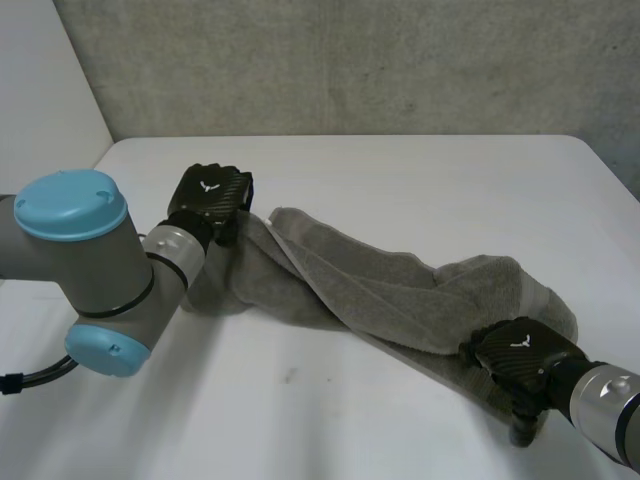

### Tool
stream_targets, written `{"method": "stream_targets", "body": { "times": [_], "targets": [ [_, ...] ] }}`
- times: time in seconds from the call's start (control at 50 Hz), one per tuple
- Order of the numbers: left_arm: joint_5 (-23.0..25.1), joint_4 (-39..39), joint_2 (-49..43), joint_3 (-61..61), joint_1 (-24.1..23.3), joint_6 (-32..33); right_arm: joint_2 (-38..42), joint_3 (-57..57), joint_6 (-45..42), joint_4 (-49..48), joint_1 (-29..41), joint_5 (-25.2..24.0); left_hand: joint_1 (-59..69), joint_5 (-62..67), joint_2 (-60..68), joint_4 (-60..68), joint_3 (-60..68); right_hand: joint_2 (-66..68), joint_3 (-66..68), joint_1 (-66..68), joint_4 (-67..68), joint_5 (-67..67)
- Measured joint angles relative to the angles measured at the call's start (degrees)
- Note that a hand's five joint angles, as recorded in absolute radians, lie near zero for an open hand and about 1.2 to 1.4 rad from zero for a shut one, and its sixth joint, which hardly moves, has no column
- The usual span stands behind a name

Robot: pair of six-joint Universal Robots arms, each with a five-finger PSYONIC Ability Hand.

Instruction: Fold the towel.

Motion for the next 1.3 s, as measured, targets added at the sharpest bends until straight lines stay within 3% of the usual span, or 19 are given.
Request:
{"method": "stream_targets", "body": {
  "times": [0.4,0.64,0.86,1.16,1.3],
  "targets": [
    [0.2,0.0,0.1,-0.7,0.0,0.0,5.5,3.9,-0.7,-16.2,0.0,-0.4,0.0,0.0,0.0,0.0,0.0,-0.9,-1.1,-1.2,-1.3,0.2],
    [0.2,0.0,0.1,-0.8,0.0,-0.1,8.2,4.1,-2.0,-18.9,-0.7,-1.1,0.0,0.1,0.0,0.0,0.0,-0.2,1.4,2.0,1.8,4.0],
    [0.2,0.0,0.1,-0.8,0.0,-0.2,9.6,3.6,-2.1,-22.1,-1.5,-1.2,0.0,0.1,0.0,0.0,0.0,16.6,17.2,16.7,17.2,16.3],
    [0.2,0.0,0.1,-0.8,0.0,-0.3,10.0,1.6,-2.0,-23.4,-1.5,-1.1,0.0,0.1,0.0,0.0,0.0,24.0,24.3,24.1,24.5,25.5],
    [0.1,0.0,0.1,-0.9,0.0,-0.3,10.4,0.2,-1.7,-24.7,-1.5,-0.9,0.0,0.1,0.0,0.0,0.0,44.1,44.1,44.5,44.7,45.7]
  ]
}}
